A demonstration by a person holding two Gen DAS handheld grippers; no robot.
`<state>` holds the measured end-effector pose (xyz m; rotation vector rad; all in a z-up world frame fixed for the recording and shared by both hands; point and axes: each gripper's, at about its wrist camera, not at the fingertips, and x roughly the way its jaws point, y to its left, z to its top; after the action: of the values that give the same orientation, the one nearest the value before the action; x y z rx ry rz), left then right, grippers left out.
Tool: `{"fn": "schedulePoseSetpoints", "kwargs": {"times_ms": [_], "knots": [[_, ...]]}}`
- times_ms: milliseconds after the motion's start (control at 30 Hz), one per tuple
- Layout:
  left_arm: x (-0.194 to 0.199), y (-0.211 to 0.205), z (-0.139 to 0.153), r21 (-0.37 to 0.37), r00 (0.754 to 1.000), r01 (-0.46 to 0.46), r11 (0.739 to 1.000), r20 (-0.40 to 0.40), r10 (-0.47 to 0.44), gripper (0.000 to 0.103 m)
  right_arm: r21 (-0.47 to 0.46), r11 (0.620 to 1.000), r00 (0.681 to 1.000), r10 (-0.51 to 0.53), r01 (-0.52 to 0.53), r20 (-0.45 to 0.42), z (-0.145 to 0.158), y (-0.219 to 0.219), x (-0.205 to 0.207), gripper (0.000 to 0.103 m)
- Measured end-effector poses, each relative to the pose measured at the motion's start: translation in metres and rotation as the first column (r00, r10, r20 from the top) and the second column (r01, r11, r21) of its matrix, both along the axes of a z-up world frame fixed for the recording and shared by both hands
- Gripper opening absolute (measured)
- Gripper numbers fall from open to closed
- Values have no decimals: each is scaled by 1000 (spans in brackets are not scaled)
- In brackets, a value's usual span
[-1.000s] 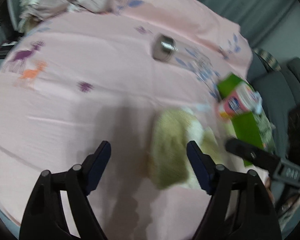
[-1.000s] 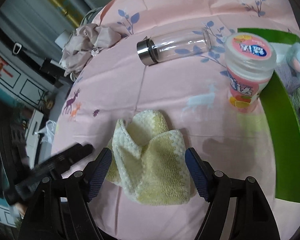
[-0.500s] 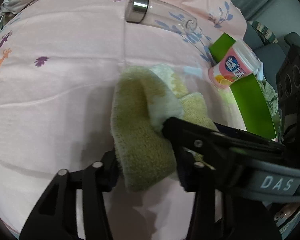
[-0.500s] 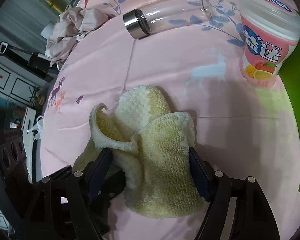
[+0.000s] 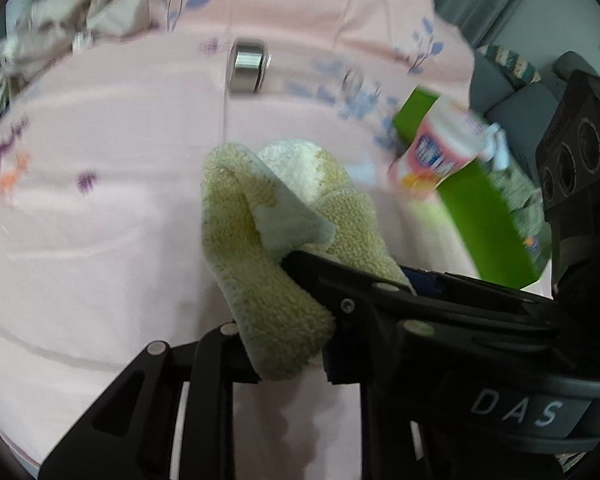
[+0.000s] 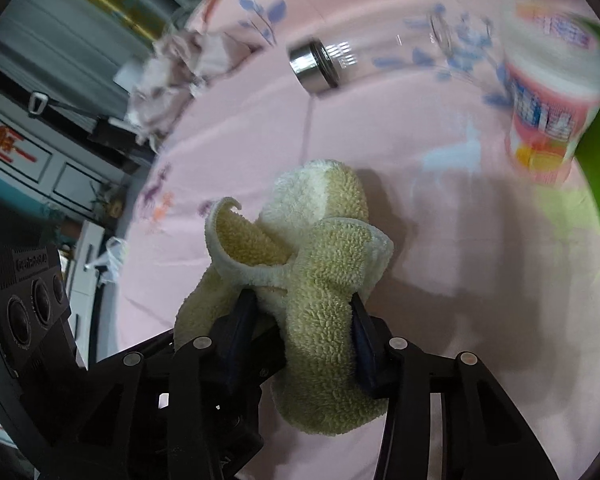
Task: Organize soft objects
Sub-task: 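Carry the cream knitted towel over the green box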
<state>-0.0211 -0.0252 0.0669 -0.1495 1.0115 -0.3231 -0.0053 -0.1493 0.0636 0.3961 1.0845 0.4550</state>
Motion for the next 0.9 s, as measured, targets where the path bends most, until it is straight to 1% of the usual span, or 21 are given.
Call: {"fn": "schedulePoseSetpoints", "kwargs": {"times_ms": [33,100,133,200,233,333,400,467,567,700,833,900], "knots": [[-2,-3,12,2,999,7,1000,42,-7,16,1,1000,999,-4,4,38,12,-2,-4,47],[-6,-7,29,0,995,14,1000,95,-14,16,4,1000,995,-11,11,100,32,-6,-10,47],[-8,-12,42,3,991,21,1000,135,-21,16,9,1000,991,-19,18,130,42,-9,-13,47],[-10,-21,59,10,982,33,999,184,-34,16,19,999,981,-38,35,190,64,-17,-20,47],[-11,-30,72,14,974,49,999,221,-51,16,23,999,973,-48,44,225,77,-24,-24,47],[-17,-47,102,19,951,97,995,293,-98,16,22,997,950,-81,78,303,106,-42,-35,47],[-19,-58,116,11,937,120,993,328,-117,16,28,994,931,-111,108,347,125,-59,-44,47],[-22,-71,134,-2,918,149,989,372,-138,16,38,989,909,-145,142,391,146,-77,-51,47],[-21,-91,153,-12,894,195,981,413,-173,16,39,982,879,-184,186,440,168,-97,-55,47],[-14,-118,169,-24,866,259,966,450,-221,16,34,966,842,-240,256,483,187,-123,-60,47],[-8,-145,175,-29,846,312,950,463,-264,16,9,942,799,-290,336,526,197,-146,-65,47],[-4,-156,173,-36,845,329,944,457,-278,16,6,931,788,-312,365,532,196,-158,-65,47]]}}
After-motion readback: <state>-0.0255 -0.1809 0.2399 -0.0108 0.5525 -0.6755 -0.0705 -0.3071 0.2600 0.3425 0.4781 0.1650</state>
